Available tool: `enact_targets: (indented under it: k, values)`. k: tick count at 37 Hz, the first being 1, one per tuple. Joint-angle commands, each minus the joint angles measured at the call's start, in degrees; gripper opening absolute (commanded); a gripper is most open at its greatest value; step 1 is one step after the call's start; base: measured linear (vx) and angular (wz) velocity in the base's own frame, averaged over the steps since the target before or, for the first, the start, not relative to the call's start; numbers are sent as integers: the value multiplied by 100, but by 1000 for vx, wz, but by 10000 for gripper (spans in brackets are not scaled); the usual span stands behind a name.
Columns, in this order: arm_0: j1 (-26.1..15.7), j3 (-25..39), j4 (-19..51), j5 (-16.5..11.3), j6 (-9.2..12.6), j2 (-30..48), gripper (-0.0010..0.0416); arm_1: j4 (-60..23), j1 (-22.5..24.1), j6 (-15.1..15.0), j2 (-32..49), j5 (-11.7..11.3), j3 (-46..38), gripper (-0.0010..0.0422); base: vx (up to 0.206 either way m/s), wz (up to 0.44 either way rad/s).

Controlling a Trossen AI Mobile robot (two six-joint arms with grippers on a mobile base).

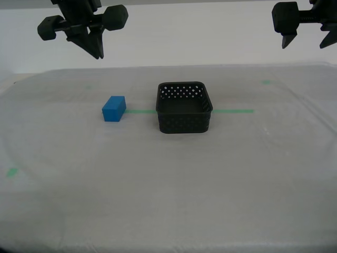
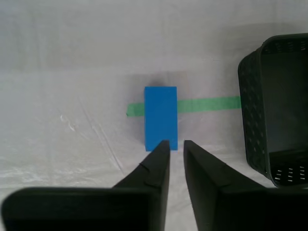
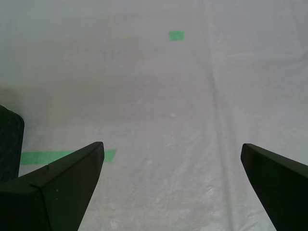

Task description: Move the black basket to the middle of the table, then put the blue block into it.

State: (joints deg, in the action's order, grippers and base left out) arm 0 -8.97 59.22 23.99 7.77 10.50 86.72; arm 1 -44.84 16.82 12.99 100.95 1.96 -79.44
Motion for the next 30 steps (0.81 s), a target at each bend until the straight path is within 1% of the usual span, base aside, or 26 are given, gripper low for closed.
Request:
enact_targets:
  k: [1,11,18,21,24,30]
  values:
    - [-7,2,0,-4,2,0,399,-13,4,-13,4,-24,0,89,0,0]
    - [-7,2,0,-2,2,-2,398,26,11,-42,4,-22,0,257,0,0]
    - [-7,2,0,-4,2,0,399,68,24,-44,4,-22,0,348,0,0]
    - [-7,2,2,-2,0,0,398,76,31,-44,4,-22,0,374,0,0]
    - [-7,2,0,-2,2,0,398,83,50,-48,4,-24,0,390,0,0]
    - [-7,2,4,-4,2,0,398,170,87,-46,177,-24,0,393,0,0]
